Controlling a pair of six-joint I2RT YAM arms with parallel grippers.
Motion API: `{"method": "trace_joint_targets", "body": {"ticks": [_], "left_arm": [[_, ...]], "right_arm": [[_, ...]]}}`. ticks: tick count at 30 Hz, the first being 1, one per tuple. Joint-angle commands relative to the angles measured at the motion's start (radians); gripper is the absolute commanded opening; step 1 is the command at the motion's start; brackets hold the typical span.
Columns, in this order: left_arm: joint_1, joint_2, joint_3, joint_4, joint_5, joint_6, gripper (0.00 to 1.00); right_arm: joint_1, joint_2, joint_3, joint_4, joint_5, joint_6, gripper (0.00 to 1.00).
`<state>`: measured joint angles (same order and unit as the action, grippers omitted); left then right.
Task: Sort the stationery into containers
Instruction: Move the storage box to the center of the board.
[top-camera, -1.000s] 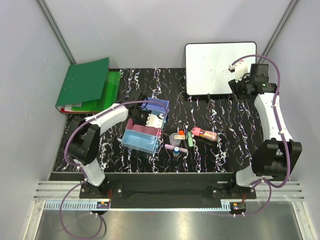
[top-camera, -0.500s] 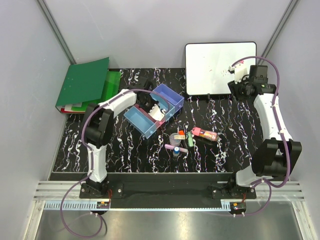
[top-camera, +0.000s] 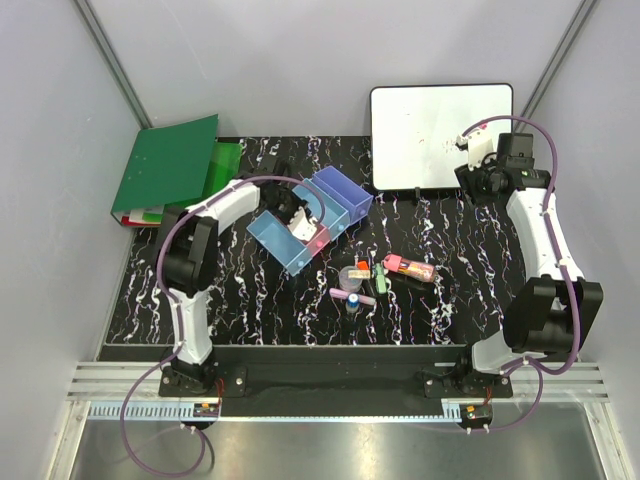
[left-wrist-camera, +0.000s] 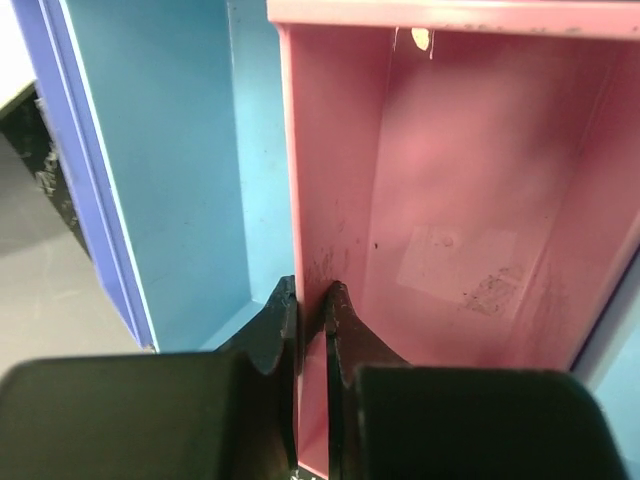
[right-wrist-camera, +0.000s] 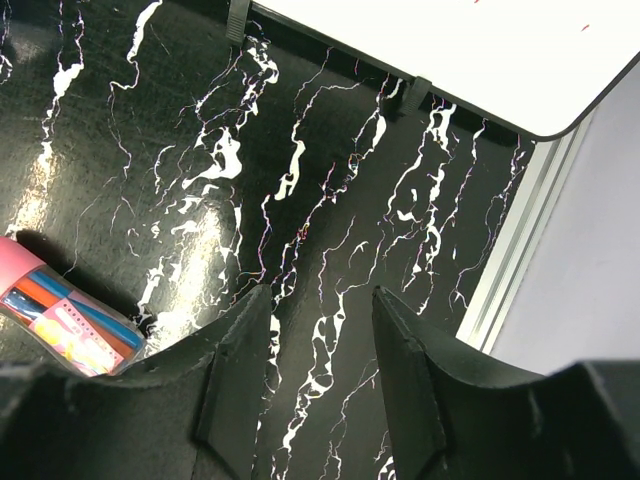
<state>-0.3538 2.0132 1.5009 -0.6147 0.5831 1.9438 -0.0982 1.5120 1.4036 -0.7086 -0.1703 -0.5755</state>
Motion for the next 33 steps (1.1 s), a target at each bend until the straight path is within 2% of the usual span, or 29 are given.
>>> {"method": "trace_joint_targets", "body": {"ticks": [1,4,5,6,7,9,12,13,17,20,21,24,26,28,32,33], "left_arm": [[-0.007,-0.013,-0.051,0.033,0.147,0.754,0.0],[-0.017,-0.013,-0.05,0.032,0.149,0.756,0.0],[-0.019,-0.011,-0.05,0.033,0.152,0.756,0.04],[-0.02,-0.008,-0.047,0.033,0.144,0.756,0.22],[-0.022,-0.008,-0.045,0.032,0.141,0.756,0.33],[-0.022,-0.007,-0.045,0.033,0.129,0.756,0.39],[-0.022,-0.01,-0.054,0.033,0.123,0.758,0.65],[-0.022,-0.011,-0.059,0.033,0.124,0.758,0.7],[-0.022,-0.022,-0.062,0.035,0.159,0.756,0.7],[-0.02,-0.06,-0.111,0.153,0.213,0.733,0.72],[-0.019,-0.073,-0.176,0.311,0.234,0.713,0.75],[-0.02,-0.116,-0.273,0.61,0.235,0.525,0.78],[-0.02,-0.14,-0.295,0.712,0.213,0.46,0.79],[-0.022,-0.166,-0.346,0.866,0.187,0.362,0.88],[-0.039,-0.22,-0.447,1.168,0.113,0.203,0.93],[-0.04,-0.235,-0.467,1.156,0.088,0.175,0.93]], "right_arm": [[0.006,-0.038,0.002,0.006,-0.018,0.019,0.52],[0.006,-0.041,-0.002,0.006,-0.021,0.022,0.52],[0.006,-0.042,0.0,0.006,-0.021,0.022,0.52],[0.006,-0.044,-0.003,0.006,-0.021,0.022,0.52],[0.006,-0.045,-0.003,0.006,-0.021,0.02,0.52],[0.006,-0.05,-0.006,0.006,-0.02,0.019,0.53],[0.006,-0.049,-0.006,0.006,-0.018,0.017,0.53],[0.006,-0.049,-0.006,0.006,-0.02,0.019,0.53],[0.006,-0.042,0.0,0.006,-0.02,0.022,0.53],[0.006,-0.049,-0.005,0.003,-0.02,0.022,0.53],[0.006,-0.052,-0.006,0.004,-0.021,0.017,0.53],[0.006,-0.059,-0.012,0.0,-0.024,0.011,0.53],[0.006,-0.061,-0.011,-0.003,-0.029,0.012,0.53],[0.006,-0.062,-0.009,-0.009,-0.034,0.019,0.53],[0.008,-0.076,-0.012,-0.015,-0.043,0.028,0.53],[0.008,-0.079,-0.014,-0.012,-0.046,0.032,0.53]]}}
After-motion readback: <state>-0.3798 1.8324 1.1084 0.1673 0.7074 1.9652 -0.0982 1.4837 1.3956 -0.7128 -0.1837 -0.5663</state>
